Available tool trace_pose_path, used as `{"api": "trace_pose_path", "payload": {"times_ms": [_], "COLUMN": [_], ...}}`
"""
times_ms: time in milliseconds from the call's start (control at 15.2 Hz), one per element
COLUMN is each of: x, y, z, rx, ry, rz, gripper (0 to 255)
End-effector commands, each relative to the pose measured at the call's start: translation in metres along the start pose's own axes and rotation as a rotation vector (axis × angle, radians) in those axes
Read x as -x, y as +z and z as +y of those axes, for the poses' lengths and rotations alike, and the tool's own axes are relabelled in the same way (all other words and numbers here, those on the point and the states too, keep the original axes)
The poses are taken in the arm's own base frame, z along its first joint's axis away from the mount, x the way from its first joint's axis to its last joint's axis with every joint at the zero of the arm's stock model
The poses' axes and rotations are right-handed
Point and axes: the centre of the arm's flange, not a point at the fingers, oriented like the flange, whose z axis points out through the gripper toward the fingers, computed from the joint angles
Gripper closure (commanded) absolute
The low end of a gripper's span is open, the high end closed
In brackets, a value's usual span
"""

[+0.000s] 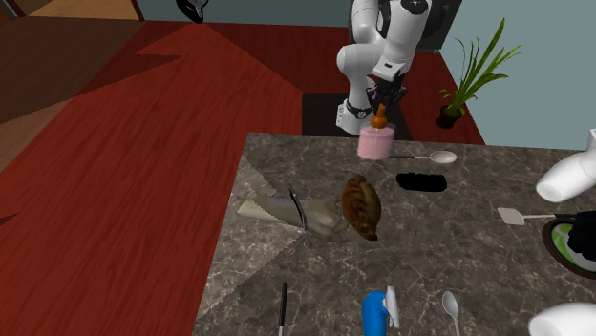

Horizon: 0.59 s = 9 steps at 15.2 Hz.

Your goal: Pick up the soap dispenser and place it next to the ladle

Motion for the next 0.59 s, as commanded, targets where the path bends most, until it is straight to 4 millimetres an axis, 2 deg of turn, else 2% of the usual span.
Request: {"api": "trace_pose_path", "payload": {"times_ms": [0, 330, 528], "x": [0.0, 0.0, 0.0], "y": [0.0, 0.0, -0.039], "z": [0.0, 0.0, 0.0], "rx": [0.0, 0.0, 0.0], "ry": [0.0, 0.0, 0.0], "rz": [-0.001, -0.001, -0.001], "gripper": [0, 0, 0]}}
